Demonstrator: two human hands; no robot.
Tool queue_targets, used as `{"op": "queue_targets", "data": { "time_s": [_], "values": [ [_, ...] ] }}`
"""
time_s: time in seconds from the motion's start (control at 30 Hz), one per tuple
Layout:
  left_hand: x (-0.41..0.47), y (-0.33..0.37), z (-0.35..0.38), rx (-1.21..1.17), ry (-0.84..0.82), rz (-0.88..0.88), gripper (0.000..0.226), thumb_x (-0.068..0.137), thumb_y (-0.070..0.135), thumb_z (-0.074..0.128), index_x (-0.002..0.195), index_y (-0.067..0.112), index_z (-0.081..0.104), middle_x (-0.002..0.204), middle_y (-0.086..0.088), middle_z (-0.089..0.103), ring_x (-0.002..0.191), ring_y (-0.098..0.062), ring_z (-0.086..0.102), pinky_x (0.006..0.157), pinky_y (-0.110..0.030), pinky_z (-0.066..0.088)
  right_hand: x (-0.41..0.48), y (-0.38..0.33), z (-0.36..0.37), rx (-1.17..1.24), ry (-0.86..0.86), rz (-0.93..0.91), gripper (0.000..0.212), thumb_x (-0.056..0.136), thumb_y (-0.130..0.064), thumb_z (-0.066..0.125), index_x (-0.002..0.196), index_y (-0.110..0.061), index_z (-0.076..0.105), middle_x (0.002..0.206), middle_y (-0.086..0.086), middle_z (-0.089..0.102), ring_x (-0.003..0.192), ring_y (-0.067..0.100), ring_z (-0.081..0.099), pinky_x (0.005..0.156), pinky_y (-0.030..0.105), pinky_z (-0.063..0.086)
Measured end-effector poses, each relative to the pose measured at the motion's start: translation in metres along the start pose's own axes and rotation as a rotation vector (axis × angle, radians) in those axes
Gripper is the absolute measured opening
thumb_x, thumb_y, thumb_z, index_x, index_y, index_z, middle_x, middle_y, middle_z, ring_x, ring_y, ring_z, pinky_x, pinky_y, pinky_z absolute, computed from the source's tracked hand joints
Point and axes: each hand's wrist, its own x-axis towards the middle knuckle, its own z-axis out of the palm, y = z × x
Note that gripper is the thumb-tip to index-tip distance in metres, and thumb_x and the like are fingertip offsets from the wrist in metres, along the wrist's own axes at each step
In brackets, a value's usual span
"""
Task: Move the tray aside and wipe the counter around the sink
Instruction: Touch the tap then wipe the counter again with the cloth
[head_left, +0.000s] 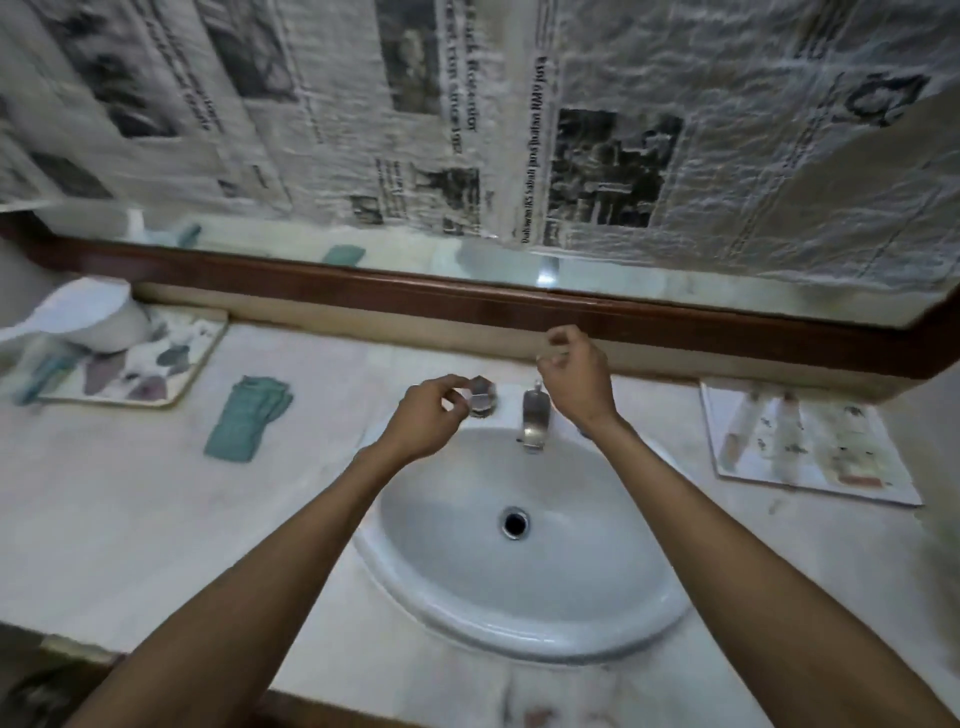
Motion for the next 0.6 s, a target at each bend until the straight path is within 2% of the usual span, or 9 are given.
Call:
{"op": "queue_targets", "data": {
  "time_s": [0.1,0.2,0.3,0.4,0.5,0.6],
  "values": [
    [-0.027,-0.059,-0.055,0.015,0.066,-0.077,0.034,0.09,0.035,0.059,0.123,0.031,0.065,0.092,0.017,0.072,0.079,-0.013,0.07,0.079,-0.032,0.054,-0.017,-0.047,0.063,0.019,-0.069,-0.003,0.027,0.085,-0.034,0.061,0.108,-0.022,0.059,0.106,-0.001,0.066,0.088,0.02,0.065,0.082,0.038,0.054],
    [-0.054,-0.117,-0.102,0.022,0.155,-0.149,0.034,0.088,0.036,0.058,0.12,0.032,0.066,0.088,0.016,0.071,0.078,-0.015,0.07,0.083,-0.036,0.056,-0.038,-0.083,0.124,0.027,-0.131,-0.011,0.029,0.09,-0.035,0.061,0.113,-0.018,0.059,0.113,0.0,0.065,0.093,0.02,0.062,0.088,0.036,0.048],
    [-0.075,-0.162,-0.135,-0.003,0.244,-0.23,0.03,0.091,0.028,0.059,0.12,0.026,0.067,0.088,0.011,0.069,0.09,-0.021,0.069,0.088,-0.037,0.055,-0.059,-0.105,0.174,0.035,-0.231,-0.009,0.032,0.094,-0.033,0.058,0.121,-0.015,0.057,0.123,0.0,0.061,0.092,0.016,0.059,0.086,0.031,0.044],
    [-0.087,-0.195,-0.16,0.021,0.322,-0.328,0.034,0.093,0.026,0.055,0.125,0.023,0.065,0.102,0.003,0.071,0.107,-0.025,0.064,0.091,-0.034,0.05,-0.073,-0.116,0.219,-0.007,-0.34,-0.014,0.037,0.095,-0.035,0.057,0.126,-0.015,0.053,0.126,0.003,0.058,0.094,0.016,0.058,0.086,0.03,0.043],
    [-0.085,-0.229,-0.17,0.013,0.381,-0.412,0.038,0.094,0.024,0.053,0.131,0.019,0.062,0.124,-0.01,0.068,0.112,-0.031,0.063,0.09,-0.034,0.05,-0.073,-0.12,0.256,-0.046,-0.429,-0.013,0.04,0.095,-0.036,0.057,0.128,-0.014,0.051,0.13,0.008,0.055,0.113,0.024,0.058,0.096,0.035,0.045],
    [-0.077,-0.262,-0.168,0.004,0.35,-0.469,0.044,0.094,0.023,0.058,0.137,0.014,0.056,0.131,-0.014,0.06,0.118,-0.033,0.058,0.094,-0.036,0.047,-0.068,-0.122,0.29,-0.084,-0.491,-0.022,0.043,0.096,-0.035,0.057,0.131,-0.012,0.049,0.133,0.01,0.052,0.121,0.026,0.054,0.1,0.033,0.04]
  ]
}}
